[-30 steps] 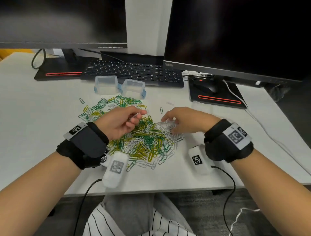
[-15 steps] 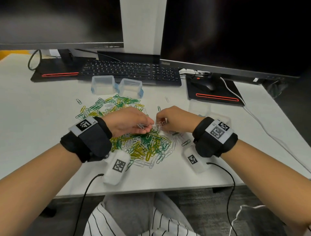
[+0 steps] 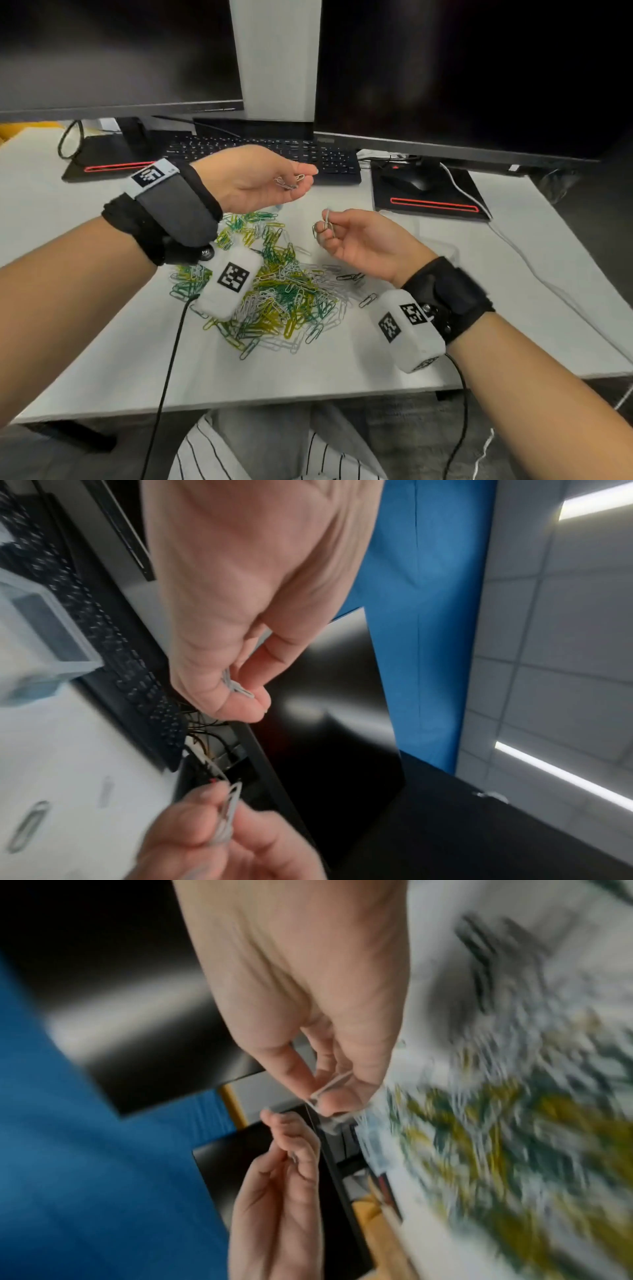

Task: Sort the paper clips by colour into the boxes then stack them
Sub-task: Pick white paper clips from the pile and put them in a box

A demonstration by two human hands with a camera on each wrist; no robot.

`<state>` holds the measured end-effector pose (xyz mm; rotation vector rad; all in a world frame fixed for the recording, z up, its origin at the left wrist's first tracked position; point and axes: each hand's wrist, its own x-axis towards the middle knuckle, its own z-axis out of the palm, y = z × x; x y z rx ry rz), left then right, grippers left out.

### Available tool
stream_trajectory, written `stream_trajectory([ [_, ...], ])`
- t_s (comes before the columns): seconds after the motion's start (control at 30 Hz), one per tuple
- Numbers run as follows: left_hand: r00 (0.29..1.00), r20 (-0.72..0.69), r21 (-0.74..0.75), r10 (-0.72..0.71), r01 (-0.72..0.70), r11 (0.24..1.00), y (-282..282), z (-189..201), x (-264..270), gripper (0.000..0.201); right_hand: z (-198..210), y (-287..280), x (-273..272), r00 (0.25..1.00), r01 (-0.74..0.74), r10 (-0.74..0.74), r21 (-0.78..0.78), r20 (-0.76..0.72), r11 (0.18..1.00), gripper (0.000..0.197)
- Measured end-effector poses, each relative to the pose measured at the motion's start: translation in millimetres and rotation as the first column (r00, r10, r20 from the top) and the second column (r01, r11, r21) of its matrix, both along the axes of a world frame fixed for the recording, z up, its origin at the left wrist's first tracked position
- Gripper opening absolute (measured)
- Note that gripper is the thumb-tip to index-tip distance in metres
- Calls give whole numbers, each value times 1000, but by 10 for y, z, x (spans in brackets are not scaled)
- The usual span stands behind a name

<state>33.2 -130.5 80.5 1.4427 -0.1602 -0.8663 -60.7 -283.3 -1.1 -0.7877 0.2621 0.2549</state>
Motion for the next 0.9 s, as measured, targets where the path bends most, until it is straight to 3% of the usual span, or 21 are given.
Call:
stream_trajectory([
  [0.07,1000,-6,-12,-10,10,1000,-51,110,16,36,-1,45,-26,999,-14,25,214,-45,977,10],
  [0.13,999,-8,-33,-45,45,998,-127,185,-3,36,3,73,-29,996,-7,34,329,-77,944,15],
  [0.27,980,106,106,-167,156,982,-268,52,-199,27,-19,149,32,988,97,-43,383,-149,919,30],
  [0.37,964,222,163,-148,113,980,-316,-190,-310,24,-80,183,21,979,170,-105,413,-175,895,36],
  [0.5,923,358,236,-143,59,970,-350,-307,-432,26,-91,218,-19,966,251,-209,370,-151,894,30],
  [0.6,896,432,177,-100,24,984,-381,-315,-479,29,-91,203,-51,956,285,-237,357,-173,890,30],
  [0.73,870,490,95,-58,13,995,-441,5,-257,25,62,33,-193,938,343,-295,378,-180,860,33],
  [0.9,839,529,124,-127,72,990,-501,246,-116,28,378,-529,-465,801,595,-595,204,-67,778,31],
])
